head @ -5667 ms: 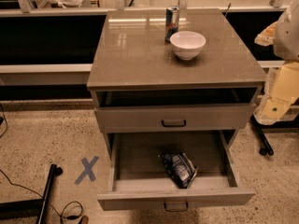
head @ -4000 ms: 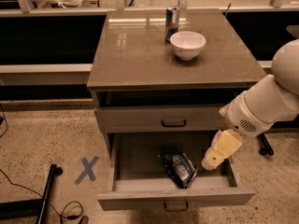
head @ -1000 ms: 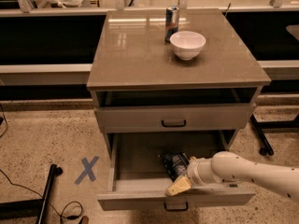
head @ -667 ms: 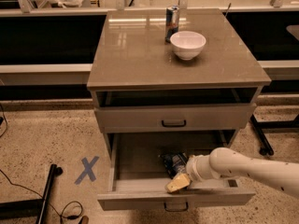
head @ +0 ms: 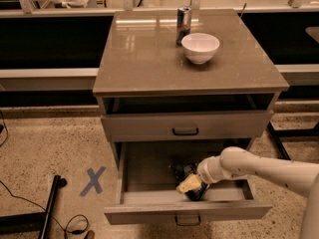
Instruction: Pick blue chip bag from middle drawer and place on counter
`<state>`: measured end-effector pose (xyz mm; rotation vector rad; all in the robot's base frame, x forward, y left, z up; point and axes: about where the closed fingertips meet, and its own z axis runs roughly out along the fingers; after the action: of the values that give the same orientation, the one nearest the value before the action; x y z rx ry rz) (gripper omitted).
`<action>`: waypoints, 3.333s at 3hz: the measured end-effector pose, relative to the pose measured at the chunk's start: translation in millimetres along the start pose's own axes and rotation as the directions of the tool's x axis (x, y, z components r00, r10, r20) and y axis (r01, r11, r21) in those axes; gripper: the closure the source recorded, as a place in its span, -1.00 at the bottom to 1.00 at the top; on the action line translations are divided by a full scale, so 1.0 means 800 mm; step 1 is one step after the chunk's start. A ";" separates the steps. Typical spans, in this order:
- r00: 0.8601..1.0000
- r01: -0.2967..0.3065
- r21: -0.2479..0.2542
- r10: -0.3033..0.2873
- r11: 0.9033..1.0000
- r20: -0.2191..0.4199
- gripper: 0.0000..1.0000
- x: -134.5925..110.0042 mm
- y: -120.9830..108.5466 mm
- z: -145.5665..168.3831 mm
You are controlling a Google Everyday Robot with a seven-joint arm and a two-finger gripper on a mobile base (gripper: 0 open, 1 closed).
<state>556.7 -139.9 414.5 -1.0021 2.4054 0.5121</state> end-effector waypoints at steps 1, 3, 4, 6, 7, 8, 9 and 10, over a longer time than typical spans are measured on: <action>1.000 0.008 0.005 -0.008 1.000 0.014 -0.70 0.000 -0.010 0.010; 0.999 0.006 -0.041 -0.004 0.999 0.055 0.22 0.002 -0.016 0.013; 0.990 0.023 -0.126 -0.005 0.992 0.140 0.69 -0.019 -0.006 -0.008; 0.812 0.348 -0.306 -0.121 0.886 0.571 1.00 -0.142 0.086 -0.174; 0.720 0.516 -0.337 -0.186 0.788 0.668 1.00 -0.168 0.142 -0.244; 0.643 0.644 -0.309 -0.276 0.700 0.715 1.00 -0.194 0.185 -0.303; 0.620 0.706 -0.276 -0.380 0.653 0.686 1.00 -0.231 0.213 -0.333; 0.643 0.701 -0.185 -0.498 0.689 0.582 1.00 -0.308 0.209 -0.350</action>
Offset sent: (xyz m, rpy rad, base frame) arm 0.0152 -0.0045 -0.0092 0.0381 -0.0397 0.0237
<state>505.4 -34.6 806.2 -1.5592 1.3876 0.8834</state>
